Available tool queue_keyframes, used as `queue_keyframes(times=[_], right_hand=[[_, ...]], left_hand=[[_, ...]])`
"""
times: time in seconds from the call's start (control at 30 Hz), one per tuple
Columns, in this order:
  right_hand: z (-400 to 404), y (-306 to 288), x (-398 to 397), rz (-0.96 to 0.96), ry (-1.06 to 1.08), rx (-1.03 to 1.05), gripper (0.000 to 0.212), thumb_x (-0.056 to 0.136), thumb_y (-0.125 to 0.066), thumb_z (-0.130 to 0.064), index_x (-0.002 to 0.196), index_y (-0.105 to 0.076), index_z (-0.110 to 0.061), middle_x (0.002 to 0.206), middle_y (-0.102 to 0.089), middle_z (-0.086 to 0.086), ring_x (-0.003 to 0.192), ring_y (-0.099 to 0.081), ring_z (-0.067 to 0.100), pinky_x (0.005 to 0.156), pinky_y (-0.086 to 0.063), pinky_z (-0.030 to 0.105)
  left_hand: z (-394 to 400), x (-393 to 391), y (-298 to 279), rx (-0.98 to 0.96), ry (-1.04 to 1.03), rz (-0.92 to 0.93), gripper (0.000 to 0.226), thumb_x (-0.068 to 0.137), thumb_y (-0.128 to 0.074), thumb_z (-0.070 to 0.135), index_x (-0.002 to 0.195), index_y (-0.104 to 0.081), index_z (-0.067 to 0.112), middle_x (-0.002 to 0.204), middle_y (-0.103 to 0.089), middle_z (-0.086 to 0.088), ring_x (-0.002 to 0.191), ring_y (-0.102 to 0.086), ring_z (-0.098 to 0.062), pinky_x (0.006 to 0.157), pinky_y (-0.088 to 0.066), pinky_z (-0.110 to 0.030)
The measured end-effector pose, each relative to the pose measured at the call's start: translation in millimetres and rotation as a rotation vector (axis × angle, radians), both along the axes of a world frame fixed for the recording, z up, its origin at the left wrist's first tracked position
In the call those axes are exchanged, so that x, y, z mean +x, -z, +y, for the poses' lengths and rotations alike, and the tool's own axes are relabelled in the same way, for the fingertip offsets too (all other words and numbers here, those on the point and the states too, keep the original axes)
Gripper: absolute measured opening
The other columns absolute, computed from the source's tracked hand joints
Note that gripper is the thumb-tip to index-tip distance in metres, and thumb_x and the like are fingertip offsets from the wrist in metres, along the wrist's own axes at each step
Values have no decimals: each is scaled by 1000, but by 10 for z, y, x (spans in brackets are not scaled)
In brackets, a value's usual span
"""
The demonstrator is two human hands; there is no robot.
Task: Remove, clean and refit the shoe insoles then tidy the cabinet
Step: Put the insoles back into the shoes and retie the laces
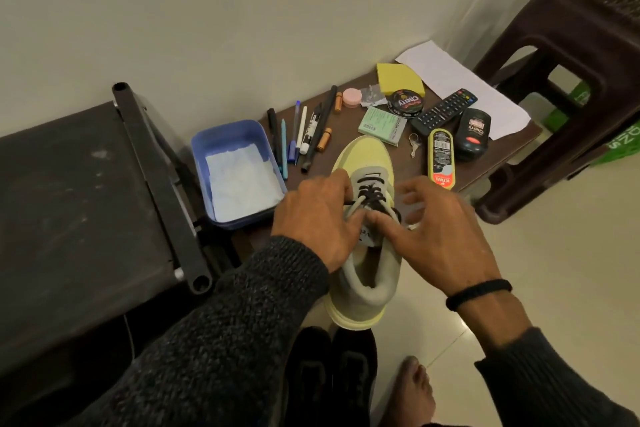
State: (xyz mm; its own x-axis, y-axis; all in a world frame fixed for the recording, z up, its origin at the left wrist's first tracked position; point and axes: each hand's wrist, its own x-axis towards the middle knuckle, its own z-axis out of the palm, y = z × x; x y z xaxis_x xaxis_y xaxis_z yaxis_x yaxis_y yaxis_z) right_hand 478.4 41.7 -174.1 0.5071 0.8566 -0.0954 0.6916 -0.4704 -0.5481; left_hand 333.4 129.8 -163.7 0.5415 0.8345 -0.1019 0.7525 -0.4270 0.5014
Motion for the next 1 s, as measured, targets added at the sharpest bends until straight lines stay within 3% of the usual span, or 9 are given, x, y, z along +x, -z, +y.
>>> queue_keyframes(times=[0.1, 0.17, 0.23, 0.3, 0.37, 0.6, 0.73, 0.87, 1.0], right_hand=[[-103, -74, 62, 41, -36, 112, 66, 67, -61, -79, 112, -63, -32, 106, -63, -11, 88, -61, 4, 69, -55, 26], [-146, -119, 87, 59, -81, 191, 44, 69, -68, -70, 92, -65, -34, 104, -57, -11, 89, -57, 3, 69, -55, 26], [-162, -136, 28, 22, -194, 169, 23, 72, -82, -49, 83, -68, -34, 116, -50, -8, 105, -51, 5, 81, -50, 22], [-143, -92, -95, -129, -313, 28, 21, 75, -86, -38, 91, -73, -37, 139, -42, -3, 125, -41, 19, 95, -48, 32], [-83, -40, -235, -260, -287, -96, 28, 81, -81, -36, 108, -74, -35, 155, -31, 3, 136, -31, 31, 103, -45, 42], [88, -6, -411, -438, -163, -145, 27, 85, -75, -36, 109, -69, -25, 157, -27, 10, 143, -21, 40, 110, -35, 54], [93, -2, -374, -414, -198, -96, 22, 87, -73, -29, 106, -74, -18, 149, -42, 10, 138, -30, 37, 102, -43, 48], [33, 24, -336, -387, -241, -4, 20, 86, -71, -24, 103, -72, -14, 133, -48, 7, 120, -43, 28, 84, -54, 39], [21, 94, -283, -300, -179, 200, 16, 100, -50, -25, 105, -58, -12, 114, -49, 6, 90, -53, 23, 71, -53, 40]], left_hand=[[42, -53, 25, -57, -24, -26, 40, 86, -65, 64, 109, -57, 33, 100, -62, 8, 94, -59, -15, 84, -54, -36], [90, -76, 24, -76, -37, -39, 46, 81, -65, 71, 110, -59, 35, 97, -64, 9, 91, -61, -14, 85, -56, -39], [110, -73, 13, -121, -47, -39, 45, 79, -66, 72, 105, -60, 36, 92, -65, 9, 89, -62, -15, 85, -57, -40], [104, -61, 1, -154, -62, -24, 41, 77, -65, 73, 99, -63, 38, 93, -66, 9, 90, -63, -15, 85, -57, -40], [98, -51, -16, -148, -72, 0, 42, 73, -62, 75, 95, -65, 40, 96, -67, 9, 90, -64, -14, 85, -58, -40], [127, -90, -62, -177, -84, -27, 29, 77, -78, 52, 97, -75, 30, 91, -72, 10, 83, -67, -7, 85, -61, -36], [141, -93, -57, -190, -111, -70, 28, 78, -79, 52, 92, -75, 29, 86, -72, 9, 81, -68, -7, 84, -61, -34], [178, -118, -33, -224, -130, -89, 35, 73, -80, 58, 92, -75, 29, 88, -73, 8, 86, -68, -11, 86, -60, -37], [216, -174, -59, -330, -133, -131, 39, 69, -81, 62, 92, -74, 32, 90, -73, 11, 88, -69, -8, 86, -60, -38]])
